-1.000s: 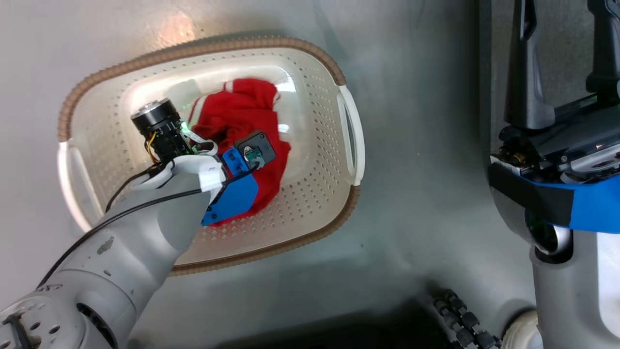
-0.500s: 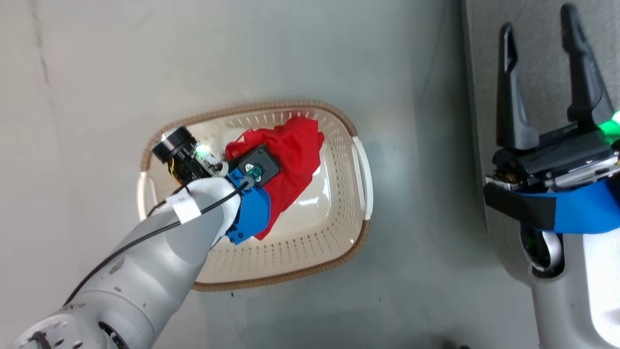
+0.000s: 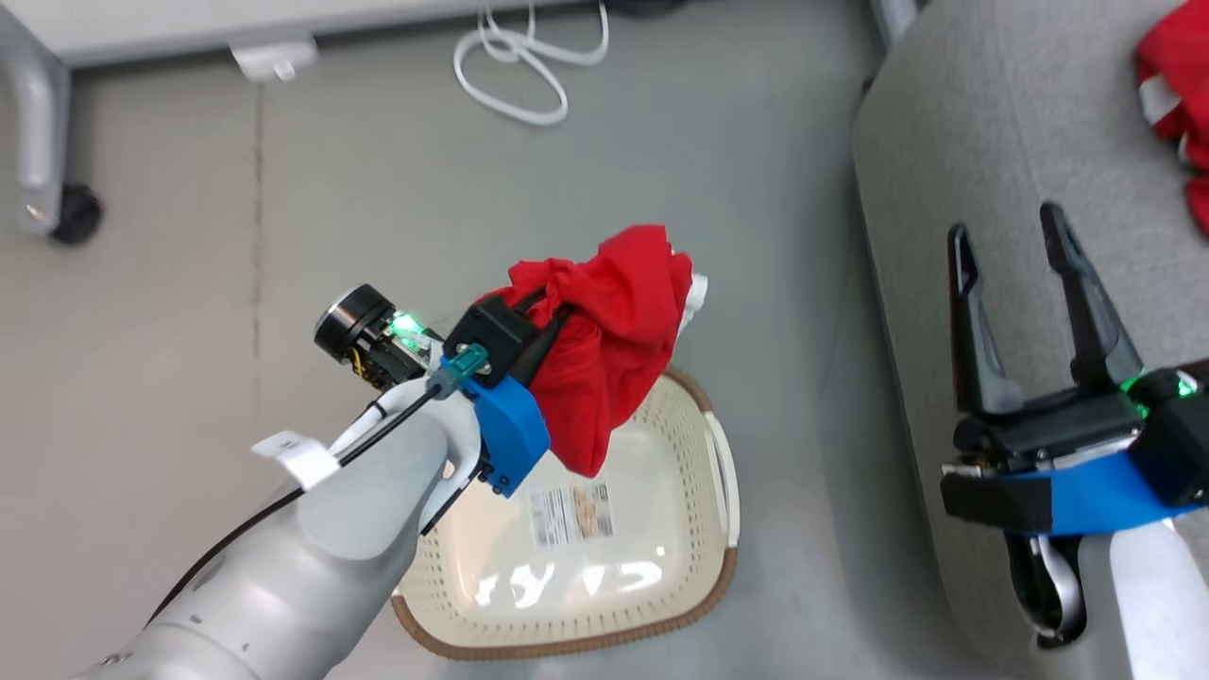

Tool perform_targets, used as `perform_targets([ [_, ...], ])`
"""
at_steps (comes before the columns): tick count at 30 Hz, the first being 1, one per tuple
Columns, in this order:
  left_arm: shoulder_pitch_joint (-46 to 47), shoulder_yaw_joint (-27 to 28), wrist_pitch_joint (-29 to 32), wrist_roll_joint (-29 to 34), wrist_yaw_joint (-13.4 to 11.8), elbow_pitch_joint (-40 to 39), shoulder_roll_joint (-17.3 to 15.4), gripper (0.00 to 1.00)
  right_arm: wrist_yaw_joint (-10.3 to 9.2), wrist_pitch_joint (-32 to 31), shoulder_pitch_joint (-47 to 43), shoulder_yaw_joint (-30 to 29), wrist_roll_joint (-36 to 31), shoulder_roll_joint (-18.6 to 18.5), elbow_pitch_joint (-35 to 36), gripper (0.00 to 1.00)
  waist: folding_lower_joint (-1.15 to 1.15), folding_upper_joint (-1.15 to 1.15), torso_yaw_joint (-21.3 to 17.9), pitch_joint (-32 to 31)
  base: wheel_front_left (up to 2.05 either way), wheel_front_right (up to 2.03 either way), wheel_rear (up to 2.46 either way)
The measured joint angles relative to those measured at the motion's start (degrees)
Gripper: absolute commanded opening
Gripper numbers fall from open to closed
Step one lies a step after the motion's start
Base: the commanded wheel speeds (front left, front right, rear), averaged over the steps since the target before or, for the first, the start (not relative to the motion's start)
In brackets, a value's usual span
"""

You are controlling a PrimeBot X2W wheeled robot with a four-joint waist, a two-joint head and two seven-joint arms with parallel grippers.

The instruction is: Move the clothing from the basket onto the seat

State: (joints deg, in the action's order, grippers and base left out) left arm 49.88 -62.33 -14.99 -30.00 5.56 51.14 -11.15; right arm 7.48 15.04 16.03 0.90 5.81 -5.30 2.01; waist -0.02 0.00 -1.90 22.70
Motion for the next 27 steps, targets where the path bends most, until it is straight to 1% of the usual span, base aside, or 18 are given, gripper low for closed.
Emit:
perform_targets([
  [4,-2.9,5.9,0.0,0.4,-1.2,-7.4,-1.5,0.00,0.00,0.0,-2.8,-0.3,0.4,0.1,-0.6,1.00,0.00,0.00,0.9,-4.8,0.00,0.00,0.00],
  [9,-7.1,12.6,0.0,1.7,-2.0,-15.0,-2.2,0.00,0.01,0.0,-4.9,0.2,1.0,0.5,-1.1,1.00,0.00,0.00,1.8,-9.9,0.00,0.00,0.00],
  [14,-10.9,18.0,0.0,3.0,-2.6,-21.0,-2.0,0.00,0.01,0.0,-6.4,1.0,1.9,1.0,-1.6,1.00,0.00,0.00,2.3,-14.0,0.00,0.00,0.00],
  [20,-13.7,20.7,0.0,5.1,-2.5,-26.0,-1.6,0.00,0.00,0.0,-8.3,1.2,2.4,1.5,-2.3,1.00,0.00,0.00,2.6,-17.4,0.00,0.00,0.00],
  [27,-15.0,21.4,0.0,6.6,-2.0,-27.5,-1.3,0.00,0.00,0.0,-9.2,2.2,2.9,1.7,-2.3,1.00,0.01,0.00,2.8,-19.3,0.00,0.00,0.00],
])
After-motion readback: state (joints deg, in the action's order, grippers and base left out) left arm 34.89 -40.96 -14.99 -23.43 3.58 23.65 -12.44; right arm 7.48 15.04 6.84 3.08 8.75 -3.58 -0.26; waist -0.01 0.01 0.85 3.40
